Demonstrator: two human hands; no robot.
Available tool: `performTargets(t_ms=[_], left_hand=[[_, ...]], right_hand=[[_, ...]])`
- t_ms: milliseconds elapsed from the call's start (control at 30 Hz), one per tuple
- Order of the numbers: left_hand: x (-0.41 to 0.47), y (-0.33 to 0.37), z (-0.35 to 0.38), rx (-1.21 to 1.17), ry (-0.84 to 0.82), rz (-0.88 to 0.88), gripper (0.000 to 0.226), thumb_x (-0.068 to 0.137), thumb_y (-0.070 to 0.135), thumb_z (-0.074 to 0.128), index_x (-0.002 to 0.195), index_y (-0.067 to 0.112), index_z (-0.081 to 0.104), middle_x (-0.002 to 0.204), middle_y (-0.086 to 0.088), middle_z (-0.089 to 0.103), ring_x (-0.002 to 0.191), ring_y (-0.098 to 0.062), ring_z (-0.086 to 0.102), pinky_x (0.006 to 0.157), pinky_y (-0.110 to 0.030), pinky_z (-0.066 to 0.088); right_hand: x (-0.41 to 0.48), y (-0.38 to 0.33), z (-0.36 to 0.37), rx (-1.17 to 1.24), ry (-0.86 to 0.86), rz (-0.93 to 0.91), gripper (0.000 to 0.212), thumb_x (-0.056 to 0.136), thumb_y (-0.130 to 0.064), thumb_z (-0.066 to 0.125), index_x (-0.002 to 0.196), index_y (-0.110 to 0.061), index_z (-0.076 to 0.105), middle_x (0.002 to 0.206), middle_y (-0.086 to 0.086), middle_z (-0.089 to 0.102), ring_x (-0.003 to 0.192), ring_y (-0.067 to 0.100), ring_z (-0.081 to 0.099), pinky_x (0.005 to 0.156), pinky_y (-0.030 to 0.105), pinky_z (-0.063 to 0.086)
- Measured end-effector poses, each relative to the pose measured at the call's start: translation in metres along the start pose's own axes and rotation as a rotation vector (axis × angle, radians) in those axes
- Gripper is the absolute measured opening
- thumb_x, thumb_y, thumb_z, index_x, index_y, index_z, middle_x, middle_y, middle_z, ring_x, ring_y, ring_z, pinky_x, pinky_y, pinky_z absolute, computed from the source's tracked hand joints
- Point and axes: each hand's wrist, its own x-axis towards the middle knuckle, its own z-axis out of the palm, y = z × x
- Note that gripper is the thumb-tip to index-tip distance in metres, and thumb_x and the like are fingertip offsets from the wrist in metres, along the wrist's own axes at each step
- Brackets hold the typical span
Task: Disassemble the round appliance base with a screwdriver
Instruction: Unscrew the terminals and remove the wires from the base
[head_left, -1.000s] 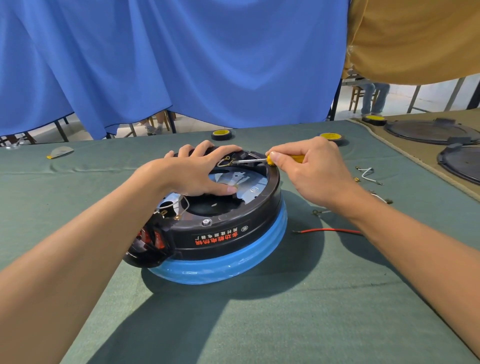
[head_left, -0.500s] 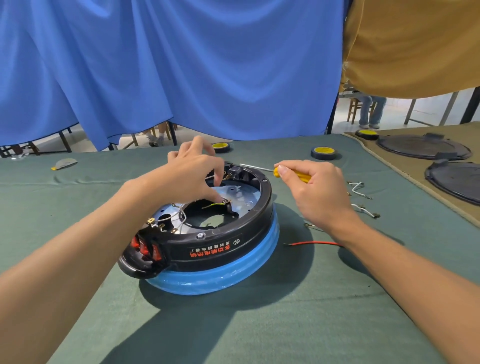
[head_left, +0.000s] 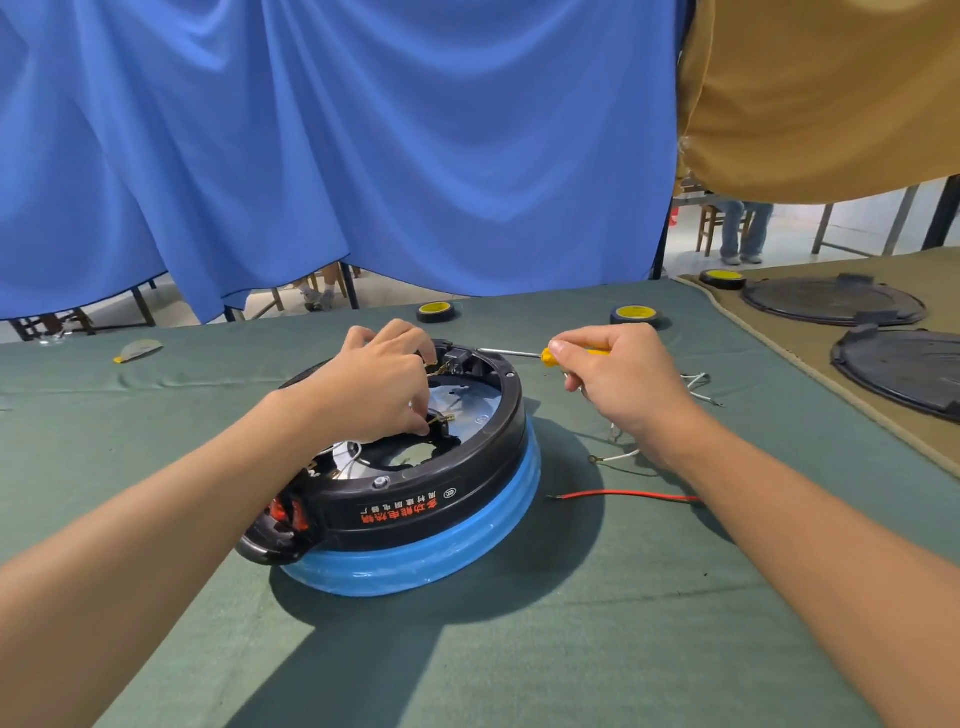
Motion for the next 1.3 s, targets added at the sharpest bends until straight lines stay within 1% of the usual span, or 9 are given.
performTargets(t_ms=[133,267,367,433,567,700,933,1100,1300], left_hand=[[0.0,0.004,-0.003,0.068,0.025,0.037,0.02,0.087,0.048,0.065,0.09,0.032,0.076,0.142,0.008,0.035,0.135,-0.013,0.015,0.107,-0.043,0.023],[-0.004,0.004,-0.007,0.065,0.058,0.038,0.015,0.086,0.043,0.064,0.088,0.033,0.075,0.138,0.008,0.035,0.133,-0.012,0.016,0.105,-0.043,0.026],[-0.008,0.005,-0.02,0.052,0.103,0.059,0.013,0.085,0.04,0.061,0.084,0.033,0.072,0.129,0.01,0.043,0.127,-0.011,0.026,0.1,-0.039,0.034],[-0.008,0.012,-0.034,0.025,0.22,0.106,0.01,0.082,0.034,0.062,0.078,0.029,0.069,0.117,0.011,0.052,0.117,-0.012,0.038,0.086,-0.033,0.04],[-0.008,0.051,-0.069,-0.085,0.407,0.197,0.013,0.077,0.027,0.062,0.069,0.029,0.052,0.073,0.012,0.05,0.076,-0.017,0.047,0.056,-0.028,0.028],[0.0,0.103,-0.083,-0.169,0.243,0.316,0.008,0.079,0.034,0.057,0.077,0.029,0.051,0.082,0.008,0.063,0.081,-0.018,0.053,0.07,-0.034,0.047],[0.022,0.164,-0.063,-0.207,-0.035,0.413,0.025,0.082,0.034,0.059,0.067,0.034,0.04,0.088,0.008,0.055,0.092,-0.025,0.057,0.066,-0.031,0.038],[0.027,0.168,-0.048,-0.219,-0.096,0.436,0.012,0.082,0.031,0.06,0.076,0.032,0.05,0.082,0.007,0.054,0.09,-0.025,0.058,0.058,-0.029,0.036],[0.025,0.158,-0.049,-0.244,-0.123,0.455,0.011,0.086,0.037,0.058,0.078,0.035,0.051,0.091,0.009,0.06,0.095,-0.019,0.056,0.064,-0.03,0.041]], right_hand=[[0.004,-0.003,-0.009,0.084,-0.003,0.068,0.015,0.09,-0.026,0.065,0.076,-0.024,0.07,0.06,0.002,0.062,0.051,0.008,0.045,0.057,0.027,0.035],[0.005,-0.007,-0.02,0.124,-0.001,0.058,0.016,0.09,-0.024,0.065,0.075,-0.022,0.071,0.057,0.0,0.06,0.039,0.001,0.044,0.05,0.021,0.032],[0.009,-0.012,-0.031,0.146,0.019,0.059,0.016,0.089,-0.025,0.065,0.076,-0.02,0.072,0.058,0.001,0.061,0.046,0.004,0.045,0.052,0.023,0.031],[0.013,-0.015,-0.039,0.166,0.046,0.064,0.017,0.089,-0.024,0.065,0.074,-0.019,0.073,0.059,0.001,0.061,0.05,0.007,0.045,0.054,0.025,0.031],[0.019,-0.02,-0.06,0.195,0.092,0.066,0.019,0.089,-0.024,0.065,0.072,-0.018,0.07,0.058,0.001,0.058,0.044,0.006,0.041,0.045,0.021,0.029],[0.023,-0.021,-0.084,0.161,0.159,0.071,0.022,0.089,-0.024,0.065,0.068,-0.017,0.068,0.058,0.002,0.057,0.037,0.003,0.04,0.038,0.017,0.028],[0.024,-0.02,-0.101,0.169,0.243,0.102,0.022,0.089,-0.024,0.065,0.068,-0.017,0.068,0.055,-0.001,0.057,0.036,0.004,0.038,0.036,0.015,0.026],[0.024,-0.02,-0.096,0.124,0.205,0.083,0.023,0.089,-0.024,0.064,0.067,-0.018,0.068,0.057,0.0,0.057,0.036,0.001,0.04,0.037,0.016,0.028],[0.021,-0.022,-0.093,0.101,0.188,0.063,0.025,0.09,-0.024,0.064,0.065,-0.02,0.067,0.057,0.001,0.057,0.039,0.003,0.041,0.042,0.02,0.029]])
